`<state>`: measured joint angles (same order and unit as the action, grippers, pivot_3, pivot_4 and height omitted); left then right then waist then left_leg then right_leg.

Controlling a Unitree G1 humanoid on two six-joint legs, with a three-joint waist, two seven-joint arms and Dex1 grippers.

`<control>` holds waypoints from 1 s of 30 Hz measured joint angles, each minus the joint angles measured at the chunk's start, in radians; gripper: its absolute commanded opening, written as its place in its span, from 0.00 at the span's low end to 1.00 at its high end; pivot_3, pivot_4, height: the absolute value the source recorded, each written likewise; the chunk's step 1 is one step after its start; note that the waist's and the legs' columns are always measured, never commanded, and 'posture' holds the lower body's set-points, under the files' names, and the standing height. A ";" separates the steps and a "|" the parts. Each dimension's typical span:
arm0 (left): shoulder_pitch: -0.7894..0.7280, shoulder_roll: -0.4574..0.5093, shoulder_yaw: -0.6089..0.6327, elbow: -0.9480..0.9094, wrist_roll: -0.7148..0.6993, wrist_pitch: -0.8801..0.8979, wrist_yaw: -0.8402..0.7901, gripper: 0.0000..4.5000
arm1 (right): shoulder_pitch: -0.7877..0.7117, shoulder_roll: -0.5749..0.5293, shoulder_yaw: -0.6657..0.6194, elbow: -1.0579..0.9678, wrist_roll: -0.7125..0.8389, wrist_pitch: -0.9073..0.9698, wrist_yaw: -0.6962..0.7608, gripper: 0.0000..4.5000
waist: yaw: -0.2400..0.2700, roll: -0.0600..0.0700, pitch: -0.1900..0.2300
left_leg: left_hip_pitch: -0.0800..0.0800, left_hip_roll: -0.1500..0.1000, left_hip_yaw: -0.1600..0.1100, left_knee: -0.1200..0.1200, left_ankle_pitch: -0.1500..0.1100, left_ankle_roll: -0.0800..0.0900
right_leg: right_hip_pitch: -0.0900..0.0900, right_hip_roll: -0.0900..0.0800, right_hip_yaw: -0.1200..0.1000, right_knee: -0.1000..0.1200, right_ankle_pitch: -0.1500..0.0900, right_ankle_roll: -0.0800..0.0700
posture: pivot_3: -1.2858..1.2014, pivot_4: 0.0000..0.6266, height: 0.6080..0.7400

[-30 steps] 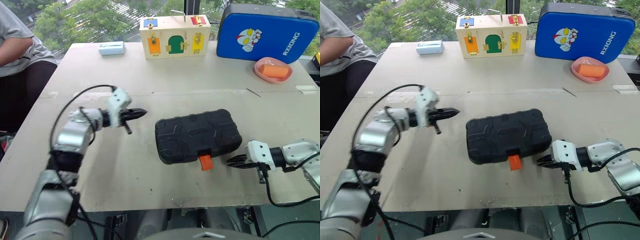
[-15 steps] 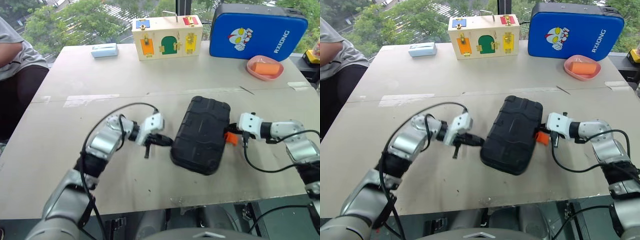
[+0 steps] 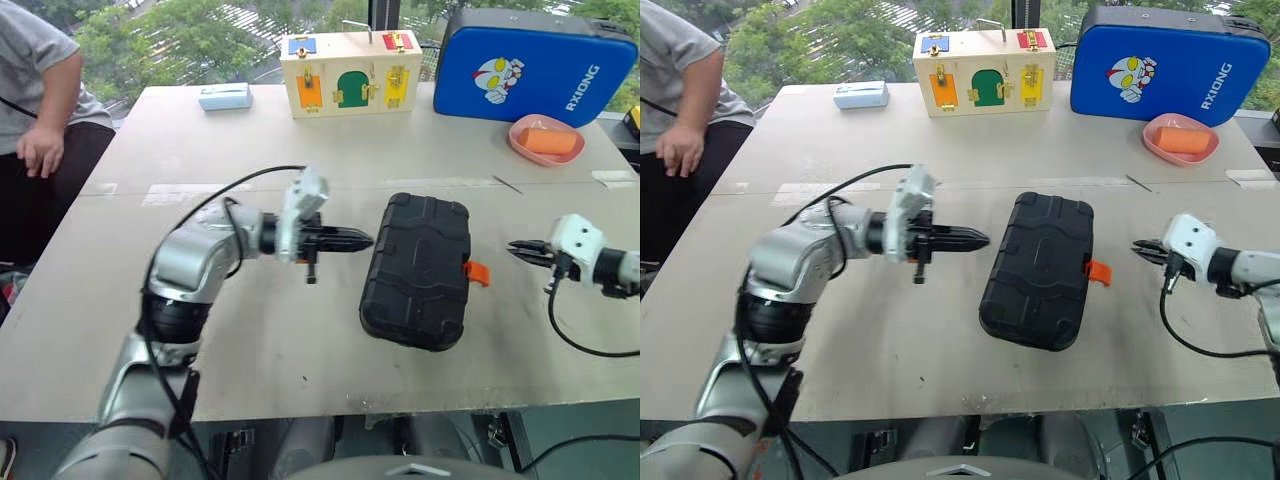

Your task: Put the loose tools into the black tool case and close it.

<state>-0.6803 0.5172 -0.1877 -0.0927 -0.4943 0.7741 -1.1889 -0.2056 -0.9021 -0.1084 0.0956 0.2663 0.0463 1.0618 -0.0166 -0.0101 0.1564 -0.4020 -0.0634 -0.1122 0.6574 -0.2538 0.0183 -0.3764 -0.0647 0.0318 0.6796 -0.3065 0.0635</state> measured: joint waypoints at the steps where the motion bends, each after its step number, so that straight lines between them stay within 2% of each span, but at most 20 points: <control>1: -0.011 -0.017 -0.028 0.017 0.011 -0.014 0.002 0.01 | 0.032 0.000 -0.017 -0.050 0.025 0.038 -0.001 0.00 | -0.003 0.000 0.000 | 0.000 0.000 0.000 0.000 0.000 0.000 | 0.000 0.000 0.001 0.000 0.000 0.000 | 0.52 0.24 0.96; 5: -0.059 -0.086 -0.138 0.175 0.126 -0.117 0.026 0.01 | 0.144 0.014 -0.036 -0.213 0.062 0.149 -0.038 0.00 | 0.003 0.000 0.000 | 0.001 0.000 0.000 0.000 0.000 0.000 | 0.000 0.002 0.000 0.001 0.000 0.000 | 0.52 0.24 0.96; 9: -0.107 -0.136 -0.210 0.281 0.231 -0.269 0.051 0.01 | 0.186 0.069 -0.012 -0.289 0.049 0.193 -0.102 0.00 | 0.007 0.000 -0.001 | 0.001 -0.001 0.000 0.001 0.000 0.000 | 0.001 0.002 0.001 0.001 0.000 0.000 | 0.52 0.24 0.96; 15: -0.100 -0.136 -0.234 0.302 0.282 -0.374 0.039 0.01 | 0.185 0.125 0.028 -0.310 0.008 0.233 -0.178 0.00 | 0.005 0.000 -0.003 | 0.005 -0.001 -0.002 0.002 0.000 0.000 | 0.004 0.001 0.000 0.001 0.000 0.000 | 0.52 0.24 0.96; 24: -0.106 -0.136 -0.252 0.302 0.333 -0.432 0.030 0.01 | 0.175 0.174 0.101 -0.279 -0.044 0.245 -0.217 0.00 | 0.005 0.000 -0.003 | 0.005 -0.001 -0.003 0.002 0.000 0.000 | 0.005 0.002 -0.002 0.000 0.000 0.000 | 0.52 0.24 0.96; 30: -0.120 -0.134 -0.274 0.315 0.399 -0.524 0.018 0.01 | 0.144 0.204 0.104 -0.296 -0.039 0.322 -0.229 0.00 | 0.005 -0.001 -0.004 | 0.005 -0.001 -0.005 0.004 0.000 0.000 | 0.007 0.002 -0.004 0.000 0.000 0.000 | 0.52 0.24 0.96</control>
<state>-0.8000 0.3831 -0.4622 0.2221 -0.0949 0.2496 -1.1710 -0.0614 -0.6982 -0.0045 -0.2003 0.2275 0.3686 0.8325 -0.0114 -0.0110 0.1523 -0.3970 -0.0649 -0.1175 0.6610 -0.2539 0.0185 -0.3697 -0.0624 0.0279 0.6800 -0.3064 0.0638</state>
